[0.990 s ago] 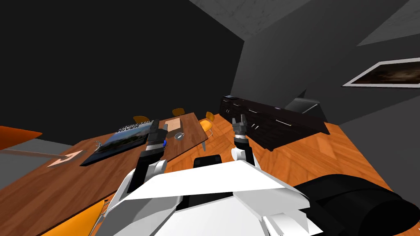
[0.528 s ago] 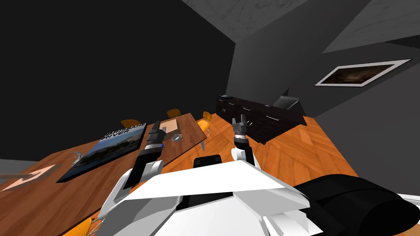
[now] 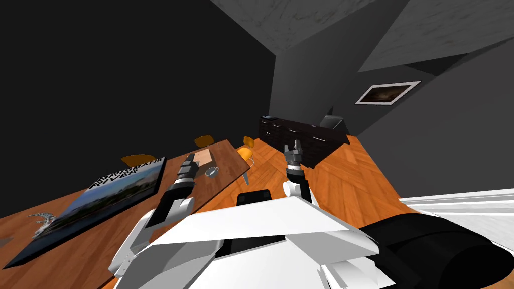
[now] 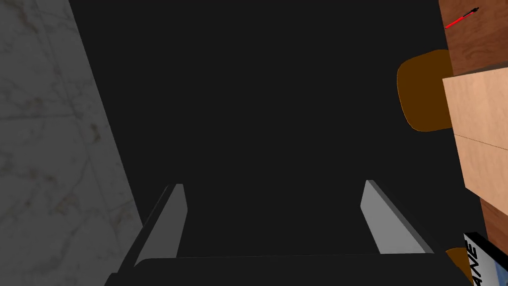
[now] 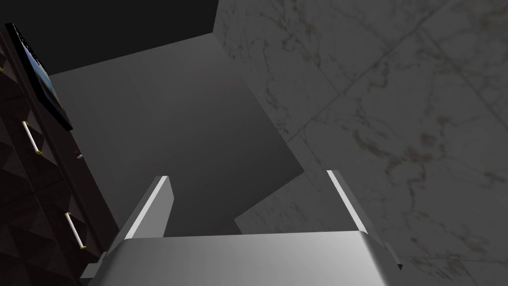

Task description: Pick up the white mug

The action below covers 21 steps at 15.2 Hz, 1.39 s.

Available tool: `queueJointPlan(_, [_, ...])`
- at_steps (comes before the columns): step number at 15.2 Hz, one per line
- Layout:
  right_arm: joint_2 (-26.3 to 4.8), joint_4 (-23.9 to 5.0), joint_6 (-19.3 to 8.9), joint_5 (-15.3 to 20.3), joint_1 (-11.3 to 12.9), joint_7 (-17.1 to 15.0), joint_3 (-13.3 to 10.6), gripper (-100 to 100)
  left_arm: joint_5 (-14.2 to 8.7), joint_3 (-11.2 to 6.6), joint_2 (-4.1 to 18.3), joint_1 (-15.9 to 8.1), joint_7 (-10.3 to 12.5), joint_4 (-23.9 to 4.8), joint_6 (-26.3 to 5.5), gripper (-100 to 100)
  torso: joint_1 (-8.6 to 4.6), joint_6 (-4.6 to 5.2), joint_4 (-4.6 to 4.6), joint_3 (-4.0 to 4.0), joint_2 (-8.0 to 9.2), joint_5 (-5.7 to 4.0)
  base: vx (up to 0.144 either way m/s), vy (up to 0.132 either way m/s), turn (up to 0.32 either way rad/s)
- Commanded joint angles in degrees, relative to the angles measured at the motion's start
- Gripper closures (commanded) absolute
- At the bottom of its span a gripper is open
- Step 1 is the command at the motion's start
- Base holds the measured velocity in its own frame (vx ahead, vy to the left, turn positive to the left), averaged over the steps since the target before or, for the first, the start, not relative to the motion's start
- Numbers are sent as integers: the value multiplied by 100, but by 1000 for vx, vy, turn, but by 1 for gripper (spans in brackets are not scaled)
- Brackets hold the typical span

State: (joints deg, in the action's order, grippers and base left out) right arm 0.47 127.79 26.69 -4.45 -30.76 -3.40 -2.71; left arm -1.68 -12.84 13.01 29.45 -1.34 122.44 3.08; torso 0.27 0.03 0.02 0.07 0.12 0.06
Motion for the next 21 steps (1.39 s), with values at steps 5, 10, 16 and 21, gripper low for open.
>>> queueJointPlan(5, [0, 0, 0, 0, -1, 0, 0, 0, -254, -371, 206, -45, -153, -305, -631, -100, -7, -3, 0, -1, -3, -2, -33, 29, -157])
queueJointPlan(10, [0, 0, 0, 0, 0, 0, 0, 0, -359, -524, 278, -67, -224, -444, -1141, -100, -5, -1, -1, -3, -4, -1, -32, 28, -179])
queueJointPlan(16, [0, 0, 0, 0, 0, 0, 0, 0, -575, -836, 409, -115, -368, -736, -1830, -100, -7, 0, -1, -3, -5, -2, -35, 21, -185])
queueJointPlan(21, [0, 0, 0, 0, -2, 0, 1, 0, -794, -1151, 520, -170, -512, -1043, -2371, -100, -9, -5, -2, -5, -10, -2, -25, 21, -153])
